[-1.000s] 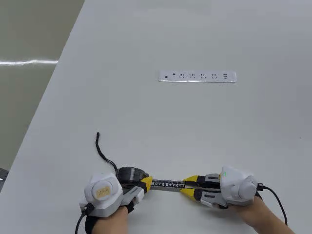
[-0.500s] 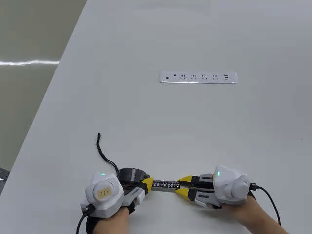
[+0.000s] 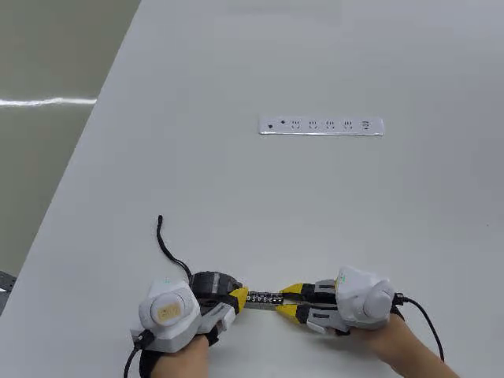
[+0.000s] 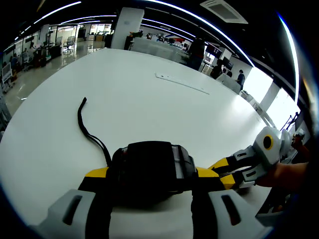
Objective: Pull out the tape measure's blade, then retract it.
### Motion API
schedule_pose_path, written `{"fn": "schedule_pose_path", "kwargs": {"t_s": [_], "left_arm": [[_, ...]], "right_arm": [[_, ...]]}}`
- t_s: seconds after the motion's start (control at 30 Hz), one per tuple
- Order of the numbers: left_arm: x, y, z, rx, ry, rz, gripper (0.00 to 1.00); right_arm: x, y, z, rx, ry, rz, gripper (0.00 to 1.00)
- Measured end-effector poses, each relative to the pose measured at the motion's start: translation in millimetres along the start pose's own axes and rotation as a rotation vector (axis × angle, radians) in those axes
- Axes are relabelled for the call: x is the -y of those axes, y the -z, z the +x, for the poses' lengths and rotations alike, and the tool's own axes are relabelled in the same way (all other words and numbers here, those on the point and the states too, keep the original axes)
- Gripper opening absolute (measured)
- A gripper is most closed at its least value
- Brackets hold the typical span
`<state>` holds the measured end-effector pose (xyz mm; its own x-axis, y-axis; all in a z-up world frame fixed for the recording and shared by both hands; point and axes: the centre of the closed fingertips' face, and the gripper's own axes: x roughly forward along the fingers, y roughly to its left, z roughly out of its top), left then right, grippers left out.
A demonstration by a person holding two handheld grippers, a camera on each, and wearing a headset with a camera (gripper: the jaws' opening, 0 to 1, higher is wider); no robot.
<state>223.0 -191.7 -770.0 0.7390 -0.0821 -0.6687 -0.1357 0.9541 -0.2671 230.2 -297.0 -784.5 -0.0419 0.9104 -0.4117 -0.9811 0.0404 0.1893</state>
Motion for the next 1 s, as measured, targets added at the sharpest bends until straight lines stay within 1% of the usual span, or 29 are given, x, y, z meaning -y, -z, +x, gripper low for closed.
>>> {"fn": "schedule_pose_path", "kwargs": {"t_s": [0.3,0.5,0.57,0.6,0.7,1.0], "left_arm": [[-0.5,0.6,0.5,-0.004,0.001,0.001,0.61],[-1.0,0.2,0.9,0.004,0.003,0.002,0.61],[-1.0,0.0,0.6,-0.004,0.006,-0.001,0.6],[-0.4,-0.4,0.2,0.005,0.002,0.0,0.6],[-0.3,-0.2,0.2,0.008,0.001,-0.004,0.6],[-0.5,-0.3,-0.1,0.006,0.004,-0.005,0.6]], "right_arm": [[0.0,-2.5,4.3,0.002,0.001,-0.003,0.11],[-0.4,-4.5,8.7,0.0,-0.002,-0.007,0.11],[-0.6,-4.5,8.8,0.0,-0.003,-0.007,0.11],[-0.2,-5.0,9.6,0.0,-0.002,-0.006,0.11],[0.0,-5.9,11.8,0.0,0.001,-0.006,0.11],[-3.4,-9.2,20.1,-0.003,0.0,-0.016,0.11]]}}
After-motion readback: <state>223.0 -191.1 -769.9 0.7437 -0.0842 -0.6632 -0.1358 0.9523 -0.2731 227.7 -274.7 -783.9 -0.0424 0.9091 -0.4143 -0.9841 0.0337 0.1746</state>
